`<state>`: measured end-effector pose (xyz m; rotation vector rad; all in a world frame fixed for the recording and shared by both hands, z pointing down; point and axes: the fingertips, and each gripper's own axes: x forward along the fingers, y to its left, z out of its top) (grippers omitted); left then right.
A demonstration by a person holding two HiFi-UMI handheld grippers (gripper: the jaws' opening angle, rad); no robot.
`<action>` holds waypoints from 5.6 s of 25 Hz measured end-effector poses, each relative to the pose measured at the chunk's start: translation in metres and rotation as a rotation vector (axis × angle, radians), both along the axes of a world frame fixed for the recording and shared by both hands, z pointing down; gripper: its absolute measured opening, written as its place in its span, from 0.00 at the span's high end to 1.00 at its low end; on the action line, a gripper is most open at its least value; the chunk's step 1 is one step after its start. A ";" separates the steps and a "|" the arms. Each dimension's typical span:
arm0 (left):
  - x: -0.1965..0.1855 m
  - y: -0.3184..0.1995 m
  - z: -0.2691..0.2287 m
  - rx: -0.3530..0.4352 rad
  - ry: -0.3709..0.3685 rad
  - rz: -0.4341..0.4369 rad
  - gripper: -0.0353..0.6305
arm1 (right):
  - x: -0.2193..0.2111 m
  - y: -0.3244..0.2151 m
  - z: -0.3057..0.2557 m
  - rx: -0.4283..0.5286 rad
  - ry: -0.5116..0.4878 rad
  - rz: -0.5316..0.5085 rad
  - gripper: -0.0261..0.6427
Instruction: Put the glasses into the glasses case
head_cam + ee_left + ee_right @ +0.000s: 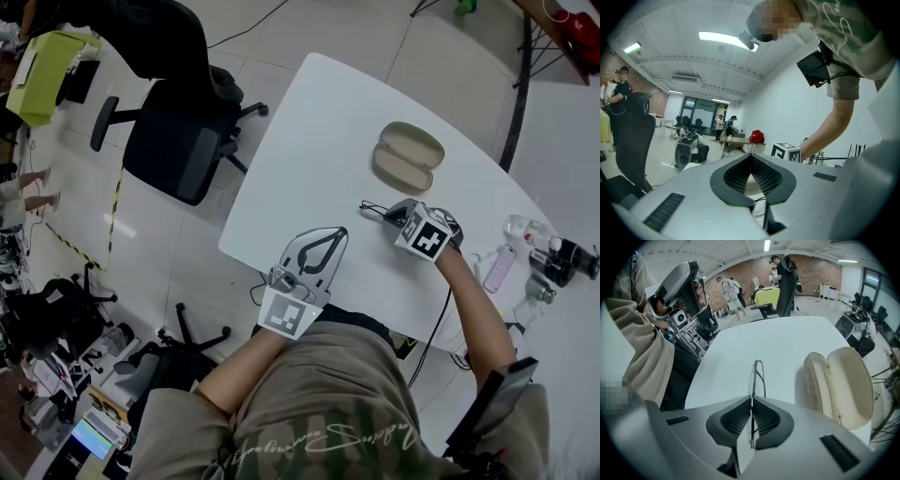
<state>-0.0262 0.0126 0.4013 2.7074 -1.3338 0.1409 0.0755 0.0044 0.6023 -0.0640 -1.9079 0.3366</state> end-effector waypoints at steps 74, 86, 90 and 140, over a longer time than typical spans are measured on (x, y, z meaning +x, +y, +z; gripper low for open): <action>0.061 -0.103 0.041 0.095 0.040 -0.008 0.94 | 0.015 -0.026 -0.007 -0.028 -0.052 -0.030 0.92; 0.065 -0.104 0.051 0.027 0.037 -0.040 0.94 | 0.015 -0.044 -0.035 0.003 -0.110 -0.035 0.92; 0.066 -0.104 0.051 0.003 0.061 -0.038 0.94 | 0.013 -0.051 -0.041 0.012 -0.110 -0.040 0.92; 0.063 -0.122 0.055 0.014 0.012 0.045 0.94 | 0.012 -0.089 -0.011 -0.031 -0.140 0.068 0.92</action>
